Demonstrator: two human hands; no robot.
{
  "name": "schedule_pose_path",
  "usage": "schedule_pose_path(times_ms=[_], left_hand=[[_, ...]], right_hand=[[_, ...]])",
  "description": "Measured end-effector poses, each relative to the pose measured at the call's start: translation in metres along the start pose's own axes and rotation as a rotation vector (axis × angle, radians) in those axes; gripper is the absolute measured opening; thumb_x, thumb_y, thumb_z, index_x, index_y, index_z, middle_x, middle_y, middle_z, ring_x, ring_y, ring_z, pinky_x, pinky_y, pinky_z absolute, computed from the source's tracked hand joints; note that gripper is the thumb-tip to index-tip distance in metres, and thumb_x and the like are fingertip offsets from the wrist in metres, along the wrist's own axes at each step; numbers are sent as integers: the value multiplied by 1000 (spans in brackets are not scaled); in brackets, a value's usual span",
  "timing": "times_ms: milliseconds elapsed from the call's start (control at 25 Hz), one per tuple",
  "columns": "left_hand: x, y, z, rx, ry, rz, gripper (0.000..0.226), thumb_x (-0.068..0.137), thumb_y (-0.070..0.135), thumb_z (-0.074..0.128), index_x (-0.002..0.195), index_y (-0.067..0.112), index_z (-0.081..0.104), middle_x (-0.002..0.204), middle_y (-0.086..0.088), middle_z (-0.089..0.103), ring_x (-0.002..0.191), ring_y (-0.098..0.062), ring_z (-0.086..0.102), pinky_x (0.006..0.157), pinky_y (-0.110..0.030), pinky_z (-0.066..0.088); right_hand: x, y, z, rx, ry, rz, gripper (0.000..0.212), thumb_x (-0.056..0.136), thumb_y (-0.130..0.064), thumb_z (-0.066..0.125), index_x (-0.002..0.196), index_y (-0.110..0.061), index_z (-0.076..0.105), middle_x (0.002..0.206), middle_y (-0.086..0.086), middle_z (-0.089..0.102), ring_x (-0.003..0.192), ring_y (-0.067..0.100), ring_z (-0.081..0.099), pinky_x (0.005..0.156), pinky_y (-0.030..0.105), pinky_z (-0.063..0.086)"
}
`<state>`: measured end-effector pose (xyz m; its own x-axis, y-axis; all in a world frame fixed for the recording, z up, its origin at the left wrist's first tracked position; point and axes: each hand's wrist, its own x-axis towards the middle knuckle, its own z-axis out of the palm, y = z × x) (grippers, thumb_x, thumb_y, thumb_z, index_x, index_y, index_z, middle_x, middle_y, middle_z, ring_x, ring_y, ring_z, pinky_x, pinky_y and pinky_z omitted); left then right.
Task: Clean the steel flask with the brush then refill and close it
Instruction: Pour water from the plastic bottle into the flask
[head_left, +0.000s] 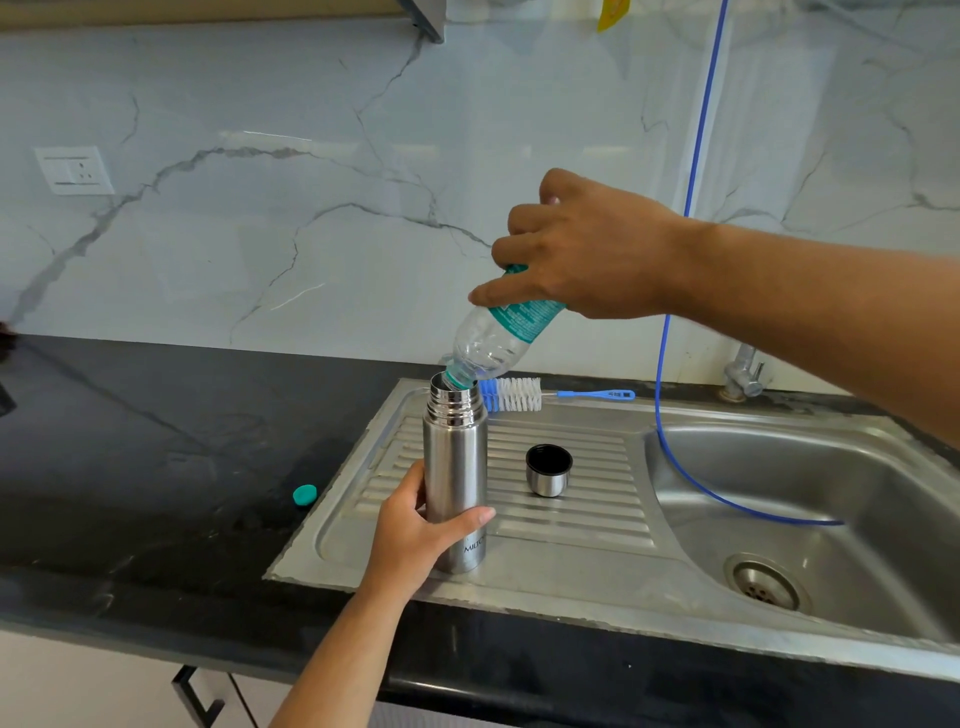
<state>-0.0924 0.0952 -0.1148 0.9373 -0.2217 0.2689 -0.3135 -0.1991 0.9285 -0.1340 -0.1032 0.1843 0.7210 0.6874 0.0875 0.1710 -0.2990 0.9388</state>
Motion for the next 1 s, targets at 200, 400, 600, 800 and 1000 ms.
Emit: schedule_pose_path(times_ms=[200,400,600,800,1000], left_hand=[[1,-2,0,-4,5,5,64,68,35,92,116,49,52,111,16,69,98,6,67,70,-14,57],[1,-4,0,0,5,6,65,68,35,93,116,49,52,111,15,69,98,5,67,72,-16,57],[1,-5,-1,2,8,1,65,68,35,93,118,47,52,112,15,70,98,5,67,74,-17,57],[1,-3,-1,7,1,-5,64,68,38,92,116,48,52,112,16,69,98,7,66,72,-17,57],[1,-1,-2,11,-3,-5,63,68,39,92,115,50,51,111,18,67,97,9,65,69,-13,55]], right_hand=[[1,1,2,13,14,3,79,86,-21,77,150,-36,33,127,6,61,115,32,58,90,51,48],[1,-1,4,32,-6,15,80,85,-21,77,150,-36,34,128,6,61,115,31,58,90,50,48],[-3,0,3,79,12,41,71,90,-19,67,151,-35,34,126,6,60,114,31,58,92,52,46],[-5,-6,11,96,25,63,75,87,-22,73,150,-36,36,125,5,62,111,31,59,89,49,48],[-16,-32,23,232,-10,219,73,85,-31,70,149,-38,36,122,0,62,106,29,61,79,42,46]])
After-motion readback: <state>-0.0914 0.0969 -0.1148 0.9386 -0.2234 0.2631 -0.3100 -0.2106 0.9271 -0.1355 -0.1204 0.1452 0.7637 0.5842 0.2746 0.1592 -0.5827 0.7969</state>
